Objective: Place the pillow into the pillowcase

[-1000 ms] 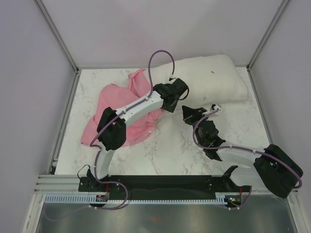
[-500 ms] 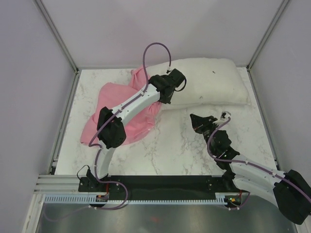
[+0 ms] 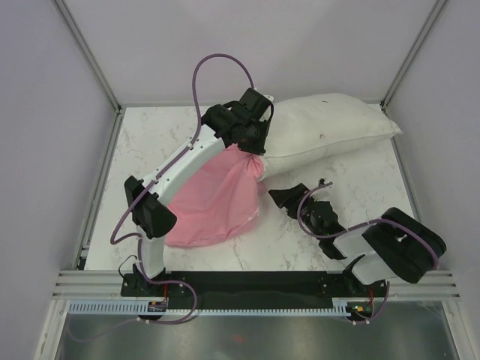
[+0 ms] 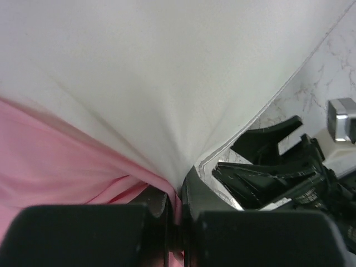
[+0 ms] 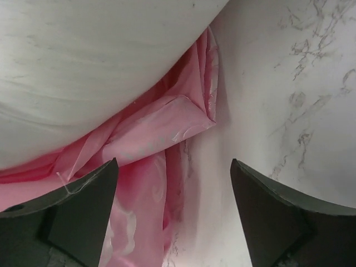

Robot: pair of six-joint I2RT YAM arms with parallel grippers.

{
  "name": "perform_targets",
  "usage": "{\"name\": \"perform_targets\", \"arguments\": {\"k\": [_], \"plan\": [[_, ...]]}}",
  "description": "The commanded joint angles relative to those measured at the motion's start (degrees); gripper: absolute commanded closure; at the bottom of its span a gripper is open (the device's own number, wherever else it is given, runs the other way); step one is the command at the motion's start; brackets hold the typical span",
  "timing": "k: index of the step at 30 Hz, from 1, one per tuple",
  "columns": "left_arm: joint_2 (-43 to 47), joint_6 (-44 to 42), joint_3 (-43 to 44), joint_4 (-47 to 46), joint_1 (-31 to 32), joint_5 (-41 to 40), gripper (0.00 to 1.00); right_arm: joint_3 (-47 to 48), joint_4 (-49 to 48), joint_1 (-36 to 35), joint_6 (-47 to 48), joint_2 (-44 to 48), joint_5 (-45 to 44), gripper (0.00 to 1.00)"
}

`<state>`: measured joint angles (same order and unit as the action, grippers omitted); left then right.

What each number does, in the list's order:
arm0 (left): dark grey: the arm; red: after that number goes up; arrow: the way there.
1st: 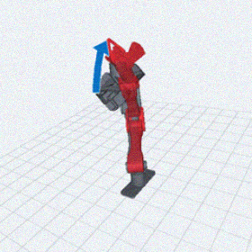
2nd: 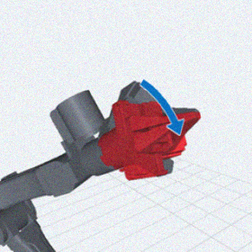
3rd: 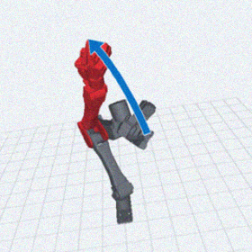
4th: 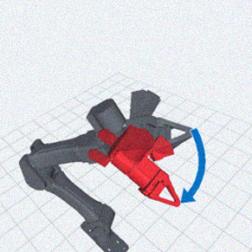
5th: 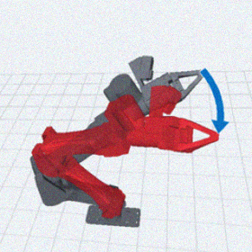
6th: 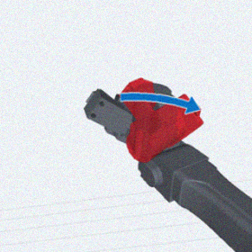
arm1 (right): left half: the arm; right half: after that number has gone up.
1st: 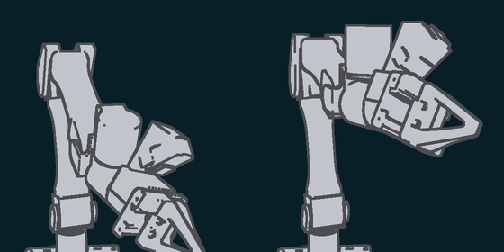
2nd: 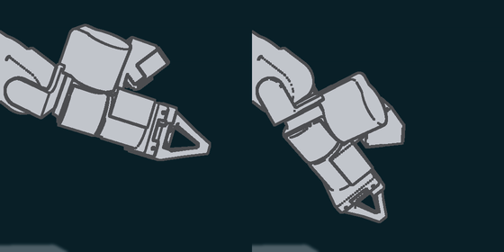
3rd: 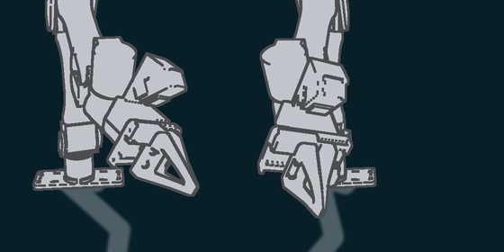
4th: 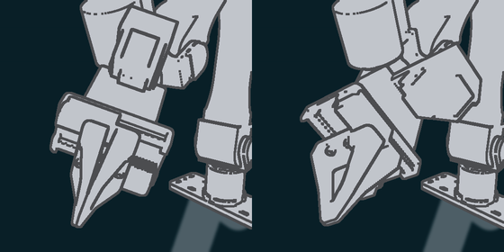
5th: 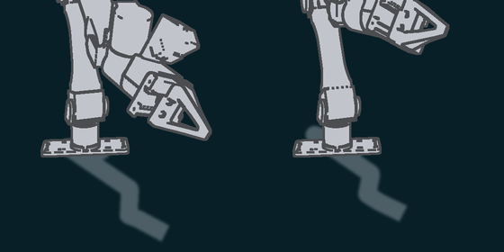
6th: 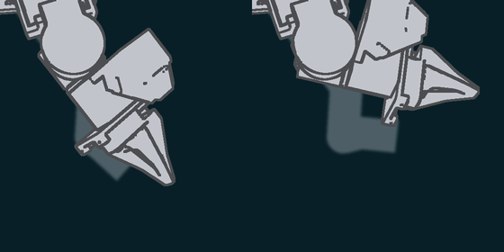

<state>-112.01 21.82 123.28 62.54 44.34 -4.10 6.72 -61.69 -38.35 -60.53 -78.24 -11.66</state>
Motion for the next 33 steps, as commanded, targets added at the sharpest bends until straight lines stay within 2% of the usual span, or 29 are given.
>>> {"name": "perform_targets", "arguments": {"k": [1,3,7,11,14,16,17,18,20,21,22,26,29,30,32,33], "plan": [[4.8,2.5,3.4,-3.8,-0.8,6.3,0.98,2.9,-14.7,0.2,-10.7,-7.8,3.7,0.08],[4.9,2.7,3.1,-4.1,-0.9,7.0,0.98,3.6,-24.4,0.1,-14.3,-15.7,5.0,0.02],[5.0,3.3,2.8,-4.5,-1.0,8.1,0.98,7.8,-34.4,-0.1,-20.9,-28.0,7.4,0.02],[5.0,3.4,2.6,-4.7,-0.9,8.4,0.98,12.3,-36.1,-1.6,-23.1,-34.8,4.6,0.02],[5.3,3.3,1.6,-4.8,-1.0,8.1,0.98,15.0,-33.9,-1.8,-22.4,-34.9,3.6,0.02],[5.7,3.2,0.8,-5.0,-1.0,8.1,0.98,16.7,-30.7,-1.7,-22.1,-34.8,3.4,0.13],[5.7,3.1,0.6,-5.2,-1.0,8.1,0.98,18.1,-30.1,-1.8,-21.8,-34.6,3.0,0.23],[5.9,3.0,0.3,-5.2,-1.1,7.9,0.98,18.2,-29.5,-1.8,-21.0,-34.4,2.4,0.48],[6.3,2.5,-0.4,-5.2,-1.0,6.8,0.98,16.5,-28.8,-1.8,-19.6,-31.6,-0.9,0.73],[6.4,2.3,-1.5,-5.2,-1.1,6.3,0.98,15.4,-26.9,-1.7,-17.8,-30.2,-2.0,0.94],[6.6,2.0,-2.3,-5.4,-1.0,5.1,0.98,14.4,-25.5,-1.7,-16.9,-28.4,-3.4,1.00],[9.0,0.3,-10.8,-10.1,0.5,0.7,0.98,8.1,-19.6,-1.1,-10.8,-16.1,-6.4,1.00],[9.9,-0.7,-21.0,-18.1,2.9,-9.0,0.98,4.9,-10.1,-0.7,-6.5,-5.3,-7.4,1.00],[9.7,-0.4,-25.8,-22.7,4.1,-13.1,0.98,3.9,-3.9,-0.6,-5.8,-2.2,-8.5,1.00],[8.7,0.0,-29.4,-26.7,6.1,-17.9,0.98,1.2,1.9,0.4,-4.4,6.8,-9.3,1.00],[8.1,-0.1,-32.2,-28.6,7.1,-20.7,0.98,0.5,9.1,1.3,-4.4,10.0,-9.3,1.00]]}}
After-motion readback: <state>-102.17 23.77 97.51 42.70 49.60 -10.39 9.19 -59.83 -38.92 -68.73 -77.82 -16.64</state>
